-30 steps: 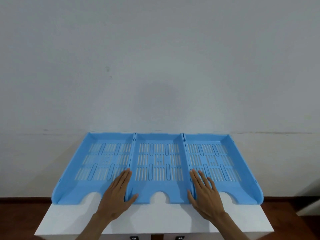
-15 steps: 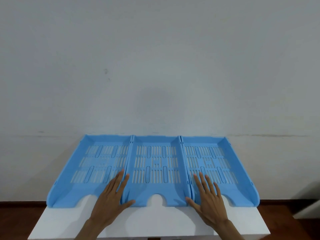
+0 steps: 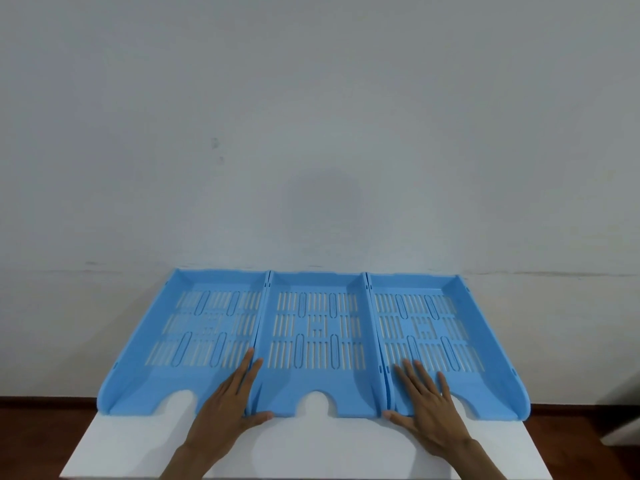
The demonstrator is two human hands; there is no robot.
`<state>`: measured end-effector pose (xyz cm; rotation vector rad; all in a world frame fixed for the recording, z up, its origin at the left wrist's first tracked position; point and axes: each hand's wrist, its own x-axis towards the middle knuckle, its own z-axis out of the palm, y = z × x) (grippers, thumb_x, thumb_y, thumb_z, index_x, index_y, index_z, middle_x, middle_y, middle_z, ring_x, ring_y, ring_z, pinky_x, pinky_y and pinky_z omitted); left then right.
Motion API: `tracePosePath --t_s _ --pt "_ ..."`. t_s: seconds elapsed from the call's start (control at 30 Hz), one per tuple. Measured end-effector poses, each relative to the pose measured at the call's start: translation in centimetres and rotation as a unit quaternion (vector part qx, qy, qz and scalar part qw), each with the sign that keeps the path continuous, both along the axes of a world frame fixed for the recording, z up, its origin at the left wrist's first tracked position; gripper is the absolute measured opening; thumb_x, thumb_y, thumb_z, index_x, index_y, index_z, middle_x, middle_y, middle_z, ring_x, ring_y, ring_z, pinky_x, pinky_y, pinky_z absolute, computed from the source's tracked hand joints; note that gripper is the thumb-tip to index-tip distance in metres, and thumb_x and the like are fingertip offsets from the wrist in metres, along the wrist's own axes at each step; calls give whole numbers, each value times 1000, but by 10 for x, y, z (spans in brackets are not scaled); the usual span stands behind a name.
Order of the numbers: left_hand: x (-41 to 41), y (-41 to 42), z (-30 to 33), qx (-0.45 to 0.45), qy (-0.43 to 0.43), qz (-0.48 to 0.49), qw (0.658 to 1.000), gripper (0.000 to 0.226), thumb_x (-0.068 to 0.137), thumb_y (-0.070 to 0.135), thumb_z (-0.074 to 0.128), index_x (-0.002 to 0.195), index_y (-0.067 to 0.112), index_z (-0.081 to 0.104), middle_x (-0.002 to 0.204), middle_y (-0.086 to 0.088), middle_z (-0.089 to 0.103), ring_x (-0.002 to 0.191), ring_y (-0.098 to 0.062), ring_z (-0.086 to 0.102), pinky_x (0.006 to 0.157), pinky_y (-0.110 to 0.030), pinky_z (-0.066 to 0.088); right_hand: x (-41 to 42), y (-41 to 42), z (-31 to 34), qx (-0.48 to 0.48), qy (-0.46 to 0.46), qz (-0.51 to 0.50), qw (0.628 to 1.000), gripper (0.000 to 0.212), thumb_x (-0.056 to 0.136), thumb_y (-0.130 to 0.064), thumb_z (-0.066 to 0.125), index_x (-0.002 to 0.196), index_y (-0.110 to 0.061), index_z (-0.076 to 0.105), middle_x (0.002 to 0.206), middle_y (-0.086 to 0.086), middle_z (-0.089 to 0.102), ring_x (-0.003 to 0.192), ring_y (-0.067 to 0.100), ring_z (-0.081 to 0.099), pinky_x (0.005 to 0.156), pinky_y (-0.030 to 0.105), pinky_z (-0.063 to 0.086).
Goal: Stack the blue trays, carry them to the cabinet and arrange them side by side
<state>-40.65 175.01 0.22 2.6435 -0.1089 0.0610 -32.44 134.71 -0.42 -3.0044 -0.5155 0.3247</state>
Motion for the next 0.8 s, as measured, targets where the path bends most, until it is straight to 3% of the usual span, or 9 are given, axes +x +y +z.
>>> tracePosePath --t_s 0.13,0.23,0.4,0.53,0.67,0.8 --pt "3 2 7 37 -5 -11 999 105 76 86 40 154 36 -10 161 25 -22 150 0 8 117 -25 22 -4 6 17 48 -35 0 998 107 71 -95 9 151 -30 -24 160 -14 -24 148 5 -23 123 41 -13" --pt "6 1 12 65 -5 -24 998 107 77 86 40 156 31 -7 162 22 -20 150 0 2 116 -23 21 -3 25 33 77 -83 27 993 97 82 -87 18 153 -32 -18 161 -17 -20 150 5 -17 122 35 -10" --pt "10 2 11 67 8 -28 997 115 75 89 37 154 25 -14 162 17 -24 150 -1 -5 118 -21 15 -3 50 43 17 -107 51 993 80 94 -70 16 155 -18 17 160 -5 13 150 24 20 117 32 -10" --pt "12 1 8 63 16 -26 998 118 73 89 39 154 21 -14 162 16 -23 151 -3 -5 117 -20 13 2 45 34 6 -100 58 993 85 87 -76 -3 154 -24 -10 162 -10 -11 151 18 -9 115 32 -21" --pt "12 -1 11 90 21 -19 995 116 74 87 37 151 21 -20 161 13 -27 152 -5 -8 117 -19 6 3 46 37 -23 -91 50 994 89 82 -79 -7 152 -25 -16 161 -10 -17 151 20 -14 114 33 -25" --pt "7 -4 25 160 21 -20 987 105 85 79 29 151 13 -19 161 1 -25 153 -16 -13 121 -27 -6 2 47 49 -58 -67 46 995 93 80 -81 -1 148 -21 -25 161 -6 -22 151 20 -19 122 39 -12"
